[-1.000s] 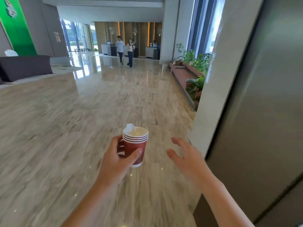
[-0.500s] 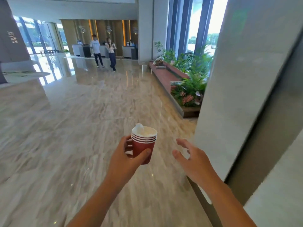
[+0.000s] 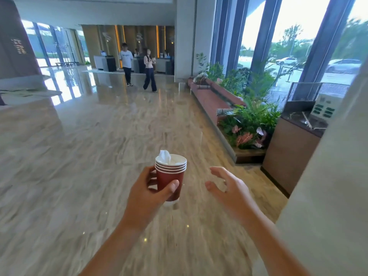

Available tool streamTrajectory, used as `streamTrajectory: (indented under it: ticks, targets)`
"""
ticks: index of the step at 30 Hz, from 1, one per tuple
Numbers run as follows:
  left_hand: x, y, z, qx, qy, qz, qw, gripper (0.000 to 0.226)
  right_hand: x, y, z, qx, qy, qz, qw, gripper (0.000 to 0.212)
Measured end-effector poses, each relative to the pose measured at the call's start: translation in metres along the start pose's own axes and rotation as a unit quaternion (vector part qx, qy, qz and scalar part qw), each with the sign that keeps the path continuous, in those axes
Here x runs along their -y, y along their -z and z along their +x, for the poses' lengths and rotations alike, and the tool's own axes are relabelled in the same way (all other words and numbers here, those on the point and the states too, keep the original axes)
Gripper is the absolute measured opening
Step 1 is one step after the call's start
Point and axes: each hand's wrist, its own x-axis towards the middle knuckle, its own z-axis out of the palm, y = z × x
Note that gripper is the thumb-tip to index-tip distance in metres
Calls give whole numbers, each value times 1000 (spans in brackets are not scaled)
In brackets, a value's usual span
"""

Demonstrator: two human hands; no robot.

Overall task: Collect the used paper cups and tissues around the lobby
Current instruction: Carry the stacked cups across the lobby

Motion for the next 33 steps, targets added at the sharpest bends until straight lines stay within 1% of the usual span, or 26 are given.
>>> streamTrajectory:
  ticks: [2, 5, 8, 12, 16, 18, 21, 26, 30, 33]
  targets:
    - [26, -30, 67, 24, -3, -9, 1000, 48, -24, 0, 56, -17, -10, -16, 1000, 47]
    - [59, -85, 165, 79, 0, -32, 996, 52, -65, 7, 129, -57, -51, -36, 996, 45]
    - [76, -149, 250, 142, 0, -47, 989, 53, -100, 25, 194, -87, -87, -55, 991, 46]
    - [85, -244, 348, 210, 5, -69, 975, 62, -148, 61, 271, -142, -138, -56, 979, 44]
    - [108, -343, 429, 257, -2, -75, 964, 64, -213, 93, 346, -177, -173, -62, 967, 43]
    - [120, -389, 467, 266, -10, -71, 961, 64, -250, 106, 388, -181, -180, -52, 965, 44]
    - [126, -453, 530, 258, -13, -65, 964, 62, -300, 131, 460, -187, -180, -43, 965, 44]
    - [122, -550, 623, 255, -29, -69, 964, 63, -361, 187, 570, -200, -184, -32, 962, 47]
    - [124, -635, 684, 272, -31, -72, 959, 59, -413, 231, 634, -207, -188, -45, 959, 45]
    - [133, -712, 732, 298, -48, -64, 951, 55, -468, 266, 681, -225, -201, -60, 951, 44]
